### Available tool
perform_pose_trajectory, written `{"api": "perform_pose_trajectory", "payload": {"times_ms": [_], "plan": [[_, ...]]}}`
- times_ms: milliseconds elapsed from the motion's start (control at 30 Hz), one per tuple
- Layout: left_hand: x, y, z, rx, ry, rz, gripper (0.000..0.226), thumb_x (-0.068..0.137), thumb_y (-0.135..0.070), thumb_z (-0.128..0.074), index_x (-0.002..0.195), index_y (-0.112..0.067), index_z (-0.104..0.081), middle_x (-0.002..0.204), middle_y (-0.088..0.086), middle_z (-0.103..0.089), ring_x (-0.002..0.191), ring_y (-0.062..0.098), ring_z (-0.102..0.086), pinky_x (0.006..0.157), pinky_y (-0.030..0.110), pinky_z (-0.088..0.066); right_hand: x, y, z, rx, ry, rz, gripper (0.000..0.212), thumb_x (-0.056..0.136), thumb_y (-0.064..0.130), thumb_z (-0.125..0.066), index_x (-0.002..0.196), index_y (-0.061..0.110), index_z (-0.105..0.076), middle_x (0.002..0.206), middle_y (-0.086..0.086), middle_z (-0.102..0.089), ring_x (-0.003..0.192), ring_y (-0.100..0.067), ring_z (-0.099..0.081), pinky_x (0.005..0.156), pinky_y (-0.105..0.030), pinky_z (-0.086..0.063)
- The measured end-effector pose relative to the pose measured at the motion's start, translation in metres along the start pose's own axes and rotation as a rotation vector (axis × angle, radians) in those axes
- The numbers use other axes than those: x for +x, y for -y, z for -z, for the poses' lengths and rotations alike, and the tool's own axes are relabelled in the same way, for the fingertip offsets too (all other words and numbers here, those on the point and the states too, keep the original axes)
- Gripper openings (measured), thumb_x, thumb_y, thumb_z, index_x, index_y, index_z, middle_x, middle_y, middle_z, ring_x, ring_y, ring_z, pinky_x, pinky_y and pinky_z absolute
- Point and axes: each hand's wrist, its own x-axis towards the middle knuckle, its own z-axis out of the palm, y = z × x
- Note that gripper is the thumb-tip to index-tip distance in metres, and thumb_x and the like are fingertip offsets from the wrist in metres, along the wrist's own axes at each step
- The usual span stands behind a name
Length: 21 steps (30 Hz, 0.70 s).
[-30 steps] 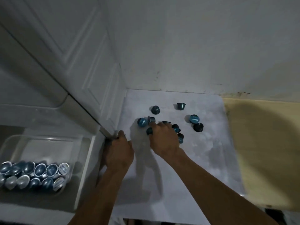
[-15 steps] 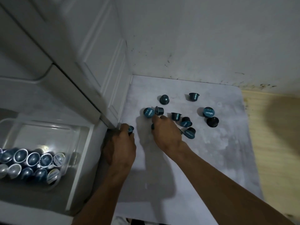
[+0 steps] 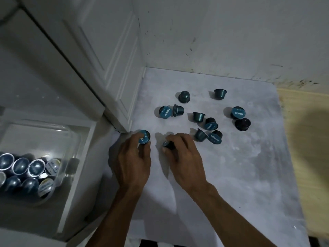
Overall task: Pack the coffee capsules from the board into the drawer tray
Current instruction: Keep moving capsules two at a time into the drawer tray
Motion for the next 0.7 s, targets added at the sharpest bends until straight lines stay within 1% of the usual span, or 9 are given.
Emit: {"api": "perform_pose_trajectory", "payload": {"times_ms": [67,167,267,300,400,467,533,600,700], "plan": [[-0.003,0.003,-0.003,-0.020,-0.039,-0.025,0.029,0.084,-0.019,-0.075,0.108,-0.005,-0.067,0.100,0.011,-0.073,0.087,0.023,-0.070,0.077,0.040,-0.060,-0.008,-0.008,-0.005,-0.014,-0.069,-0.008,0.024,0.091,0.025,-0.065,0.106,0.007,-0.066,0.106,-0.009,-0.067,0.095,-0.025,-0.061,0.084,-0.038,-0.052],[-0.006,0.010,-0.010,-0.027,-0.071,-0.064,0.028,0.086,-0.023,-0.073,0.107,-0.004,-0.067,0.099,0.011,-0.072,0.087,0.023,-0.070,0.079,0.040,-0.059,-0.014,-0.012,-0.006,0.002,-0.157,0.003,0.027,0.087,0.025,-0.071,0.106,0.004,-0.068,0.109,-0.010,-0.070,0.098,-0.026,-0.062,0.088,-0.039,-0.052],[-0.007,0.020,-0.018,-0.019,-0.072,-0.056,0.033,0.091,-0.035,-0.066,0.110,-0.008,-0.065,0.104,0.009,-0.071,0.090,0.023,-0.068,0.080,0.043,-0.056,-0.015,-0.012,-0.006,0.044,-0.214,0.015,0.034,0.087,0.031,-0.067,0.105,0.003,-0.069,0.109,-0.011,-0.071,0.098,-0.025,-0.063,0.087,-0.039,-0.053],[-0.007,0.023,-0.020,-0.020,-0.076,-0.053,0.035,0.092,-0.038,-0.064,0.111,-0.008,-0.065,0.105,0.008,-0.071,0.090,0.023,-0.067,0.080,0.044,-0.056,-0.016,-0.013,-0.006,0.052,-0.222,0.024,0.034,0.087,0.031,-0.067,0.106,0.003,-0.069,0.109,-0.011,-0.071,0.099,-0.025,-0.063,0.089,-0.038,-0.053],[-0.009,0.022,-0.021,-0.046,-0.096,-0.071,0.034,0.091,-0.035,-0.066,0.110,-0.006,-0.067,0.103,0.010,-0.072,0.088,0.025,-0.068,0.078,0.044,-0.057,-0.017,-0.016,-0.007,0.057,-0.243,0.049,0.032,0.084,0.027,-0.071,0.106,0.004,-0.070,0.109,-0.011,-0.071,0.098,-0.026,-0.065,0.092,-0.035,-0.052],[-0.009,0.018,-0.019,-0.073,-0.112,-0.079,0.031,0.089,-0.028,-0.071,0.107,-0.003,-0.068,0.099,0.011,-0.073,0.083,0.025,-0.069,0.075,0.044,-0.058,-0.017,-0.017,-0.006,0.079,-0.259,0.044,0.033,0.081,0.023,-0.077,0.105,0.002,-0.071,0.107,-0.012,-0.072,0.098,-0.025,-0.066,0.092,-0.034,-0.052],[-0.011,0.011,-0.012,-0.116,-0.112,-0.082,0.028,0.086,-0.021,-0.074,0.104,0.000,-0.069,0.094,0.012,-0.073,0.077,0.024,-0.069,0.073,0.041,-0.059,-0.018,-0.015,0.000,0.113,-0.274,0.017,0.034,0.075,0.017,-0.082,0.103,0.002,-0.072,0.106,-0.011,-0.073,0.097,-0.022,-0.066,0.091,-0.031,-0.052],[-0.016,-0.001,0.002,-0.161,-0.089,-0.064,0.024,0.085,-0.018,-0.074,0.101,-0.001,-0.069,0.088,0.011,-0.072,0.073,0.020,-0.067,0.072,0.037,-0.059,-0.019,-0.007,0.013,0.128,-0.287,-0.014,0.031,0.074,0.013,-0.084,0.101,0.003,-0.072,0.105,-0.007,-0.073,0.097,-0.019,-0.065,0.089,-0.027,-0.052],[-0.026,-0.029,0.031,-0.121,-0.049,-0.035,0.025,0.087,-0.027,-0.069,0.106,-0.010,-0.068,0.081,0.004,-0.070,0.068,0.012,-0.061,0.064,0.028,-0.055,-0.015,0.015,0.044,0.149,-0.314,-0.045,0.028,0.075,0.013,-0.084,0.100,0.008,-0.072,0.103,-0.001,-0.073,0.092,-0.015,-0.066,0.080,-0.026,-0.054]]}}
